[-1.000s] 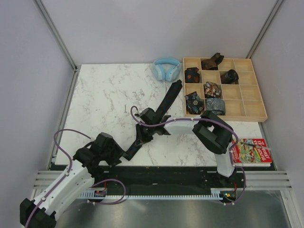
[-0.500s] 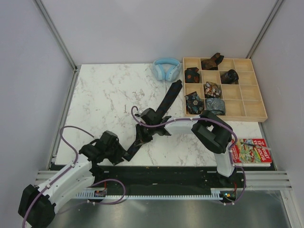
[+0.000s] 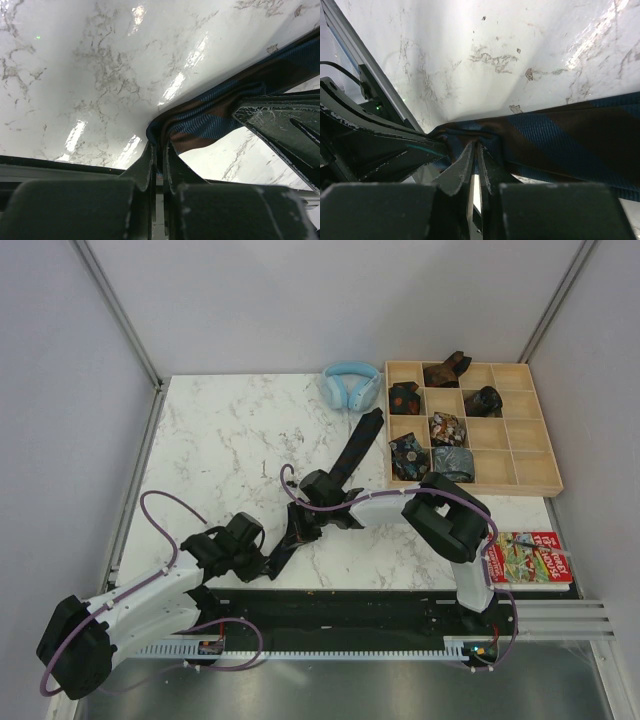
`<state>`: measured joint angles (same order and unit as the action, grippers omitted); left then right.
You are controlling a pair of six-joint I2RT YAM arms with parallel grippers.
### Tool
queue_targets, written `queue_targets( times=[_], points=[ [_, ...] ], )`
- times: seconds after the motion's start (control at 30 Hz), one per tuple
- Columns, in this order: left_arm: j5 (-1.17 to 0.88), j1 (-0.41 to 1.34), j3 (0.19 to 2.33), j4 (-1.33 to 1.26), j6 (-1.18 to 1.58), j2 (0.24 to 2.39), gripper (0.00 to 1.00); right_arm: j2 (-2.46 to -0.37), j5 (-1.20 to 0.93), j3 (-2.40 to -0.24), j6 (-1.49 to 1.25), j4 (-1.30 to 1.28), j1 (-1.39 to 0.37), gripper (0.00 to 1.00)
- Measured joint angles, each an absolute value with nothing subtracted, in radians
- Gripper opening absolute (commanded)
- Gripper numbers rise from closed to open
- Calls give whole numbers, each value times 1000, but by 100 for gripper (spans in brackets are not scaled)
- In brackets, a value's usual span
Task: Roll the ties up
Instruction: Roll the tie at the center of the board.
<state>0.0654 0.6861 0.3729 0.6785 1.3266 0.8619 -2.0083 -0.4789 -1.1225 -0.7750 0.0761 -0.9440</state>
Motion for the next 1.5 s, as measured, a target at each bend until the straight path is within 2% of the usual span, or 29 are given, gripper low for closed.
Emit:
queue_targets(
  times=[0.3, 0.47, 0.8, 1.1, 1.5],
  points=[
    [70, 687, 440, 767, 1326, 827, 2, -1986, -447, -1093, -843, 102, -952, 12],
    [73, 687, 496, 841, 1325, 751, 2, -1958, -388, -1092, -872, 93, -983, 12],
    [78, 687, 538, 915, 1315, 741, 2, -1938, -286, -1097, -917, 86, -1068, 11],
    [108, 688, 639, 962, 1263, 786, 2, -1963, -264, -1164, -950, 81, -1137, 11],
    [133, 688, 693, 943, 1206, 912, 2, -1987, -262, -1195, -957, 51, -1116, 11]
  ],
)
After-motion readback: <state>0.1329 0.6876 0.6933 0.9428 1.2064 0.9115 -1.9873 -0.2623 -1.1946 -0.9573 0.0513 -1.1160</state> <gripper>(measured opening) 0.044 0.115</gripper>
